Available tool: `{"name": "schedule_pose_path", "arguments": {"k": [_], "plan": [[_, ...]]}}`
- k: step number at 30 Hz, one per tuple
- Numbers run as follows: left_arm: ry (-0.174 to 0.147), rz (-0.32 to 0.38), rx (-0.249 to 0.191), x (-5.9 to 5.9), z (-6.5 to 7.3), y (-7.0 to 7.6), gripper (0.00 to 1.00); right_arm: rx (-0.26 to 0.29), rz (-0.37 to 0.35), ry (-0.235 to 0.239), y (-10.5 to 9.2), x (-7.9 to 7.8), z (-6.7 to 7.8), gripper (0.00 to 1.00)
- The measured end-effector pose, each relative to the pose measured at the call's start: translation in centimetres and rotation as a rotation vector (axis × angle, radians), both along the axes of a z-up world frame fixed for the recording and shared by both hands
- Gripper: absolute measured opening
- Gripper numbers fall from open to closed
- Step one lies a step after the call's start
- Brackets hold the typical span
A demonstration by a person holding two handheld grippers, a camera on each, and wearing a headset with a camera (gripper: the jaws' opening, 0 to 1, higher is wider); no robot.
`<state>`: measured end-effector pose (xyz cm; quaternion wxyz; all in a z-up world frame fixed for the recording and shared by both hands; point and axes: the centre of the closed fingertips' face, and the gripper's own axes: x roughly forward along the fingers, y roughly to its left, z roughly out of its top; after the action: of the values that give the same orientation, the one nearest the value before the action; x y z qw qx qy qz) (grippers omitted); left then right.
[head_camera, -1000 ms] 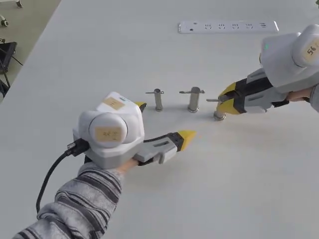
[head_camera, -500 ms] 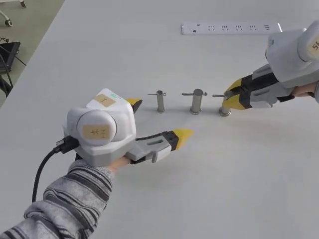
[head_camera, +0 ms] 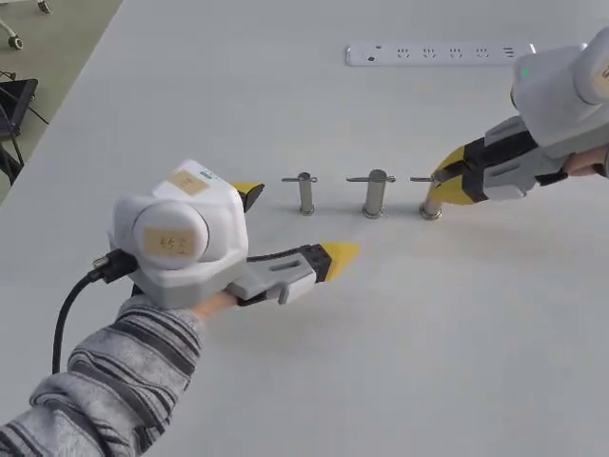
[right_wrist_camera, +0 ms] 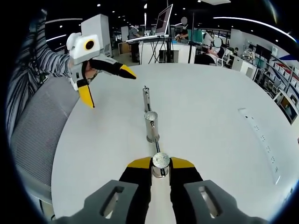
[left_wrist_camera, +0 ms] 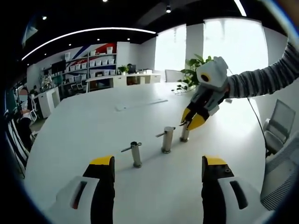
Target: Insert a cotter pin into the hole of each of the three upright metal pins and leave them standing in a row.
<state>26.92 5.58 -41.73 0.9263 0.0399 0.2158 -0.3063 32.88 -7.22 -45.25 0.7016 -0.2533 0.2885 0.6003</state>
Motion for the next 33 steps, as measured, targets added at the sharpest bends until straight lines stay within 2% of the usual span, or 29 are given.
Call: {"name": "schedule_pose_path", "arguments": {"k": [7, 11, 14, 15, 19, 21, 24, 28, 29, 30, 33], "plan": [[0.012, 0.006, -0.006, 0.0, -0.1, 0.2, 0.75, 0.0, -0.009, 0.0, -0.1, 0.1, 0.0, 0.09], [0.012, 0.007, -0.004, 0.0, -0.1, 0.2, 0.75, -0.004, -0.015, -0.021, 0.0, 0.2, -0.1, 0.1], [0.013, 0.011, -0.008, 0.0, 0.0, 0.3, 0.75, -0.001, -0.032, -0.047, -0.1, 0.4, 0.0, 0.13], [0.012, 0.013, -0.009, 0.1, 0.1, 0.3, 0.75, 0.022, -0.053, -0.036, 0.0, 0.3, 0.2, 0.15], [0.011, 0.026, -0.016, 0.2, 0.4, 0.6, 0.75, 0.03, -0.083, -0.037, -0.3, -0.2, 0.6, 0.22], [0.016, 0.041, -0.028, 0.3, 0.4, 1.0, 0.75, 0.065, -0.133, -0.027, -0.3, -0.4, 1.1, 0.24], [0.014, 0.05, -0.037, 0.4, 0.7, 1.1, 0.76, 0.117, -0.223, 0.009, -0.4, -0.8, 2.0, 0.33], [0.02, 0.054, -0.046, 0.3, 1.0, 1.2, 0.8, 0.092, -0.348, 0.052, -1.2, -1.4, 1.9, 0.4], [0.025, 0.054, -0.052, 0.3, 1.1, 1.1, 0.82, 0.098, -0.35, 0.047, -1.2, -1.7, 2.0, 0.42], [0.032, 0.054, -0.061, 0.2, 1.1, 1.1, 0.83, 0.125, -0.374, 0.04, -1.0, -2.0, 2.3, 0.44], [0.04, 0.055, -0.067, 0.2, 1.1, 1.3, 0.86, 0.136, -0.412, 0.045, -1.0, -3.0, 2.8, 0.48]]}}
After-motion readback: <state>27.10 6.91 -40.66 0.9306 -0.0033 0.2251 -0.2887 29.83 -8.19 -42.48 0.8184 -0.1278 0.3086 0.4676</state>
